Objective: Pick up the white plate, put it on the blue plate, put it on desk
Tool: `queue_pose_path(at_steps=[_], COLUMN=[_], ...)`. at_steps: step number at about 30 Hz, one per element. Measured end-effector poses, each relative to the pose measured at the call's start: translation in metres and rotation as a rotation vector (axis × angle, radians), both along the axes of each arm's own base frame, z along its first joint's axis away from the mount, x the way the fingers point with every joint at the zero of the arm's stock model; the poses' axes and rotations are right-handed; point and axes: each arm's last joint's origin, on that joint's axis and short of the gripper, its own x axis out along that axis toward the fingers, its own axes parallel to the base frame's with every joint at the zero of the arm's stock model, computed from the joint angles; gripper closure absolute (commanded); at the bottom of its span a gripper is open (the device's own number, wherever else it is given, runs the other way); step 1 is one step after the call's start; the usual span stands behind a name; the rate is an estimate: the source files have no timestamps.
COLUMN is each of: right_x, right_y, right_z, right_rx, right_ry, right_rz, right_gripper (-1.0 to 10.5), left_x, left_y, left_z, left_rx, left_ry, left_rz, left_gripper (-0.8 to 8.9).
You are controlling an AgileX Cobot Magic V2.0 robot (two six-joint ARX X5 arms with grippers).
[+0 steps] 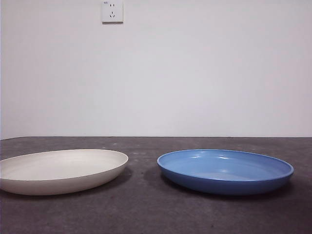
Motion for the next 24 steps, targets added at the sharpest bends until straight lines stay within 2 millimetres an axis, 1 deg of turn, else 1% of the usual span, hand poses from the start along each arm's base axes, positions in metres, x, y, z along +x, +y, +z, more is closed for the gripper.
queue_pose_path(at_steps=[6,11,12,14,17,19,24], right_x=[0.000,-0.001,-0.001,-0.004,-0.009,-0.012,-0.013], right_y=[0.003,0.003,0.003,0.003,0.003,0.003,0.004], right_z=[0.000,0.000,0.002,0.011,0.029,0.041,0.064], right_rx=[0.091,0.182,0.196,0.228,0.268,0.292,0.334], right_ry=[0.009,0.036,0.041,0.035,0.007,0.003,0.030], right_rz=[0.105,0.102,0.099,0.098,0.101,0.101,0.119], right_gripper=[9.3,9.3,9.3,9.3,9.3,9.3,9.3], left_x=[0.000,0.000,-0.001,-0.002,-0.004,-0.007,-0.011], left_y=[0.000,0.000,0.000,-0.001,-0.002,-0.002,-0.003], left_z=[0.000,0.001,0.001,0.005,0.020,0.034,0.064], left_rx=[-0.015,-0.079,-0.093,-0.132,-0.194,-0.232,-0.291], left_ry=[0.001,0.008,0.014,0.019,-0.011,-0.045,-0.072], left_rz=[0.003,0.010,0.008,0.004,-0.001,-0.005,-0.010], left_gripper=[8.05,8.04,8.04,8.04,8.04,8.04,8.04])
